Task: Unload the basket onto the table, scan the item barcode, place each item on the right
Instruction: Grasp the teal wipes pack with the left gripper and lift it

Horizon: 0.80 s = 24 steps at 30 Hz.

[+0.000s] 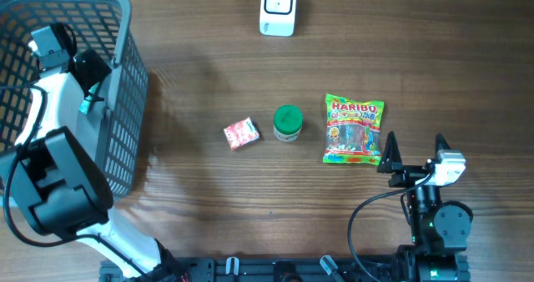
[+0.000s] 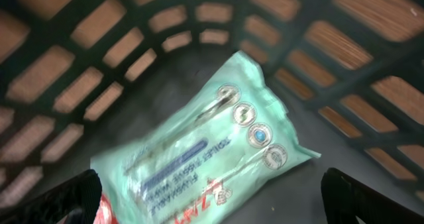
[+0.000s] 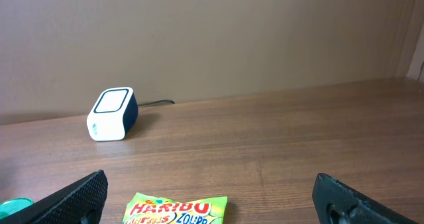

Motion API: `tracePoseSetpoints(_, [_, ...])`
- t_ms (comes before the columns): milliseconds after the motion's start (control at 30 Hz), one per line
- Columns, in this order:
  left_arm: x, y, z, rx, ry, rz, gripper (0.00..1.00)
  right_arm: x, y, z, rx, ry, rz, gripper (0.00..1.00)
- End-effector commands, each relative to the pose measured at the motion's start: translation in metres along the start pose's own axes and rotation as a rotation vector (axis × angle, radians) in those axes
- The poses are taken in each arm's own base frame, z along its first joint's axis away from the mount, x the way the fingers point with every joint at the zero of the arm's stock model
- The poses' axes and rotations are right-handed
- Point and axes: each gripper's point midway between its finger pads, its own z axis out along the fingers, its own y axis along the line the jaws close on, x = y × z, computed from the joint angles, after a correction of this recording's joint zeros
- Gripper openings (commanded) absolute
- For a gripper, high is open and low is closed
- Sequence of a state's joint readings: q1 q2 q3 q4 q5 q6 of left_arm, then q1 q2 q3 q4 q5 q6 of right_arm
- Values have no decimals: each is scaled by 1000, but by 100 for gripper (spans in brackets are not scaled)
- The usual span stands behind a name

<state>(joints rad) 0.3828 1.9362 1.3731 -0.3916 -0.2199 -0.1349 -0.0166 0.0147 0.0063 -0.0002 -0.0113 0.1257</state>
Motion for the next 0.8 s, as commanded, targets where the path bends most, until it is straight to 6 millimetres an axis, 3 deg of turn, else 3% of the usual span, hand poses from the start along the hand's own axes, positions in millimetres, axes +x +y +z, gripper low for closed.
tracePoseSetpoints(0, [-6, -14, 4, 74, -36, 330, 100, -1, 3, 0, -17, -5, -15, 100])
tracePoseSetpoints(100, [5, -29, 13, 158, -20, 490, 100, -1, 3, 0, -17, -5, -14, 100])
tracePoseSetpoints(167, [26, -34, 31, 204, 24, 625, 100, -1, 3, 0, -17, -5, -15, 100])
tracePoseSetpoints(333, [59, -32, 66, 223, 98, 796, 100, -1, 3, 0, -17, -5, -15, 100])
tracePoseSetpoints(567, [41, -13, 77, 180, 37, 768, 100, -1, 3, 0, -17, -5, -15, 100])
tracePoseSetpoints(667, [49, 5, 79, 189, 84, 737, 100, -1, 3, 0, -17, -5, -15, 100])
tracePoseSetpoints(767, [73, 14, 75, 280, 170, 694, 98, -1, 3, 0, -17, -5, -15, 100])
